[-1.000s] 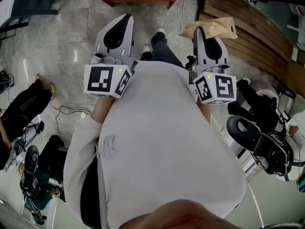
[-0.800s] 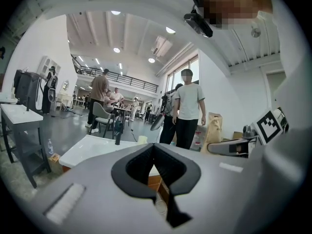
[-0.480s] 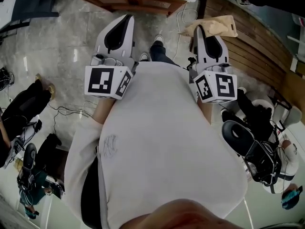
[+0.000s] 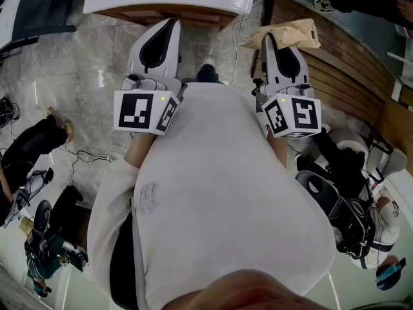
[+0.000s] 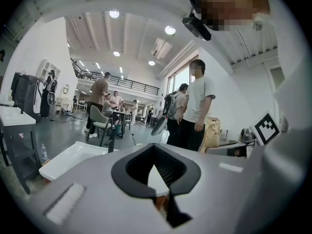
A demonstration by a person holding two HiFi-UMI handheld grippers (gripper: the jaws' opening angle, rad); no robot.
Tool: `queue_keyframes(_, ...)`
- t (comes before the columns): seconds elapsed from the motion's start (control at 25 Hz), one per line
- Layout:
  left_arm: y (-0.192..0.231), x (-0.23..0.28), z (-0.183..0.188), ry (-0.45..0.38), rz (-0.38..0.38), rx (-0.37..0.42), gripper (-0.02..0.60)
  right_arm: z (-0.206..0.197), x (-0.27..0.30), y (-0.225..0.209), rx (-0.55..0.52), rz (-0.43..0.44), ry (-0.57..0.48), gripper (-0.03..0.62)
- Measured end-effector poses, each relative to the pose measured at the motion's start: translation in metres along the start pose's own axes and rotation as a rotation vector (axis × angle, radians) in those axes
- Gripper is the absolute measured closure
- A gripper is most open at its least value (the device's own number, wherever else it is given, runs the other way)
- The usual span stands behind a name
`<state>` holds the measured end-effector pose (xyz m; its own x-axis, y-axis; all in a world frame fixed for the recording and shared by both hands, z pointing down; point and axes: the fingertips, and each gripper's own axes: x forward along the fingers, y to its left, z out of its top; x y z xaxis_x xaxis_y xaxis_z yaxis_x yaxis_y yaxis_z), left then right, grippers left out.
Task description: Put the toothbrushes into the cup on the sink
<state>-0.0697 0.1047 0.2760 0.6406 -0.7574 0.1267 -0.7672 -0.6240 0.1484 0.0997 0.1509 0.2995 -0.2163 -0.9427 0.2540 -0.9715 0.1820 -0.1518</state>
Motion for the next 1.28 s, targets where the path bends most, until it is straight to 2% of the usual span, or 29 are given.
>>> queue_keyframes(0.48, -0.012, 0.029, 0.007, -0.009, -0.01, 0.03, 0.58, -0.001, 0.003, -0.033, 0.031, -0.018, 0.004, 0.539)
queue_keyframes(0.84, -0.005, 0.042, 0.002, 0.01, -0.019, 0.016, 0.58, -0.002, 0.017, -0.04, 0.037, -0.021, 0.016, 0.539)
queue_keyframes(1.28, 0.051, 0.085, 0.01, 0.029, -0.049, -0.001, 0.58, 0.014, 0.078, -0.036, 0.041, -0.062, 0.025, 0.539)
